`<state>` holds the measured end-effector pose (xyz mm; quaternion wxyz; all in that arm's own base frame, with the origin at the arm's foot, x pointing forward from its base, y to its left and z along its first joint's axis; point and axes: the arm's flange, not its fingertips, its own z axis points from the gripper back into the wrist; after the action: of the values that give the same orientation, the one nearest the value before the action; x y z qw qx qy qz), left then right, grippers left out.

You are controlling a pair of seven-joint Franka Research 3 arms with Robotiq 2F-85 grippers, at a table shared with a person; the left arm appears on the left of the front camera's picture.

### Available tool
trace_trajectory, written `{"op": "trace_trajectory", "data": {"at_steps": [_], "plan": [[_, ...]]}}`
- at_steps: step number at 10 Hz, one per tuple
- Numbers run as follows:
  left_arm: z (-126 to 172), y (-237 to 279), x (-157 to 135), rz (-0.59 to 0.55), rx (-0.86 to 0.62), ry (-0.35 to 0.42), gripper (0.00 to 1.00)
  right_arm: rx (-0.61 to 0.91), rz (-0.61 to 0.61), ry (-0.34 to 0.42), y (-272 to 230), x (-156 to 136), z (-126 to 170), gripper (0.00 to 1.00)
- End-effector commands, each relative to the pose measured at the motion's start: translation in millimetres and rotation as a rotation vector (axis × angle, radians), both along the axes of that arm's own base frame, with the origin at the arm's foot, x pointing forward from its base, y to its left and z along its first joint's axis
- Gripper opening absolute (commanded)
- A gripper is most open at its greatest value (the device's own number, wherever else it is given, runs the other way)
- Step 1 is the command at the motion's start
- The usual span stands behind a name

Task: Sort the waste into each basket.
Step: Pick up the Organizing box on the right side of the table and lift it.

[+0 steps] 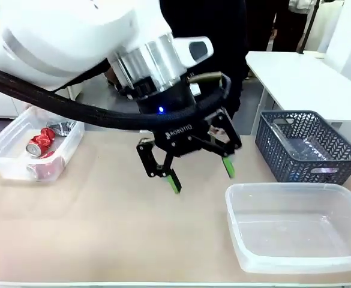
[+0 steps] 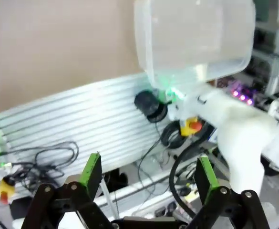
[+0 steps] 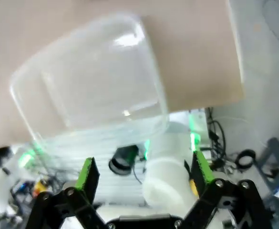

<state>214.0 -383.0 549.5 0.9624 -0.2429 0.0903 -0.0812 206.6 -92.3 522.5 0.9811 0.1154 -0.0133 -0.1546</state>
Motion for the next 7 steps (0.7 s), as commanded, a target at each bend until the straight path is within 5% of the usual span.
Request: {"op": "trace_trajectory", "data": {"at_steps": [1,4,5,7], "plan": [[10.5,14.0,12.4,0.044,-0.026,-0.040,1.00,-0.001,0.070,0.034,9.9,-0.7,8.7,1.00],[1.3,1.6,6.6,0.012,-0.012,-0.001,1.00,-0.005,0.012,0.011,3.0,0.0,0.0,1.00],[-15.5,-16.5,-5.5,0.093,0.055,-0.089,1.00,-0.007,0.108,0.010,12.4,18.0,-20.7,1.00],[-47.9,-55.1,-32.3,0.128,0.101,-0.148,1.00,-0.035,0.183,0.032,17.1,29.9,-61.5,1.00]]}}
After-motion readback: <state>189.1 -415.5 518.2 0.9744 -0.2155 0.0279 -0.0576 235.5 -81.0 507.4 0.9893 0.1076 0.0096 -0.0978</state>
